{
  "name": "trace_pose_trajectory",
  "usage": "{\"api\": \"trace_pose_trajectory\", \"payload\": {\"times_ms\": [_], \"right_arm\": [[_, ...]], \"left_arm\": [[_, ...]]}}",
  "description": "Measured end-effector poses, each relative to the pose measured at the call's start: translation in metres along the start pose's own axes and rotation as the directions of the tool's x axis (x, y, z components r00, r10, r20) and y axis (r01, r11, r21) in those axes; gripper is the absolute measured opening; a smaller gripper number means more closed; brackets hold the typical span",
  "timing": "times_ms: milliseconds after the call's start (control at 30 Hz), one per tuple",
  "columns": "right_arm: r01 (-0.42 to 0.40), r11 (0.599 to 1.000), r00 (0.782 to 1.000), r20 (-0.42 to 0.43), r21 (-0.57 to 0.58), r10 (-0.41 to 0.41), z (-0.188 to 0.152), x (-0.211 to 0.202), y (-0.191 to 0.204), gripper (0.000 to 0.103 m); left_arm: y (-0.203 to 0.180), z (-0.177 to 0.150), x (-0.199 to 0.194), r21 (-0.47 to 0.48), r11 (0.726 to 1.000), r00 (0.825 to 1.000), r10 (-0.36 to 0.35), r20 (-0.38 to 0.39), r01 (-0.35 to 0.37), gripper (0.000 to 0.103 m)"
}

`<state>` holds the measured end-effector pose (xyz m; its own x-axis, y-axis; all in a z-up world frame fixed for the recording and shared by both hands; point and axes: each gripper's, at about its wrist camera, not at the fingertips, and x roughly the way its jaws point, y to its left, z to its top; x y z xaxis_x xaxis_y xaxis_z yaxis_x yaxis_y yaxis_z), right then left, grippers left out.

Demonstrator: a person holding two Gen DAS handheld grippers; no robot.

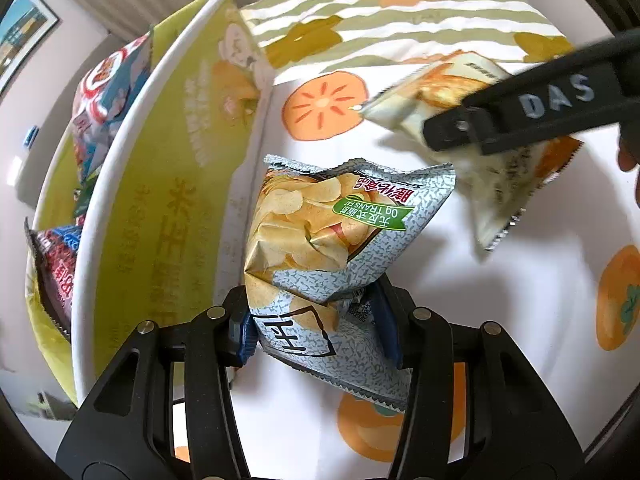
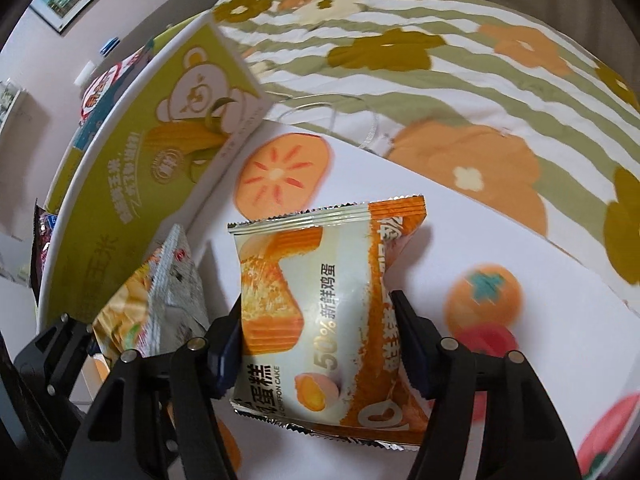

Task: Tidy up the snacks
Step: 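Carry both bags into the box and open both tools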

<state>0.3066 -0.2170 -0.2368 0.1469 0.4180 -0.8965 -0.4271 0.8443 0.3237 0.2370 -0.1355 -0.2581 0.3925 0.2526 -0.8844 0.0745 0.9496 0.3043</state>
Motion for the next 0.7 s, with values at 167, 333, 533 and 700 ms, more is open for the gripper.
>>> {"api": "trace_pose_trajectory", "payload": {"times_ms": [167,333,533,700], "right_arm": [[0.031,0.997,0.999,0.017,0.073,-0.032,-0.025,-0.019,-0.022,0.062],[0.048,0.988,0.998,0.021,0.147,-0.052,-0.055,-0.036,-0.033,0.061],[0.069,0.978,0.993,0.083,0.196,-0.086,-0.074,-0.076,-0.026,0.061],[0.087,0.977,0.974,0.187,0.195,-0.125,-0.07,-0.127,-0.002,0.061]], "left_arm": [[-0.016,0.001,-0.007,0.035,0.999,1.0,-0.014,0.021,0.014,0.044],[-0.026,0.002,-0.016,0.053,0.998,0.999,-0.034,0.041,0.032,0.044],[-0.014,0.012,-0.054,0.035,0.997,0.992,-0.065,0.109,0.062,0.044],[0.024,0.024,-0.11,-0.015,0.997,0.974,-0.077,0.213,0.082,0.044]]}}
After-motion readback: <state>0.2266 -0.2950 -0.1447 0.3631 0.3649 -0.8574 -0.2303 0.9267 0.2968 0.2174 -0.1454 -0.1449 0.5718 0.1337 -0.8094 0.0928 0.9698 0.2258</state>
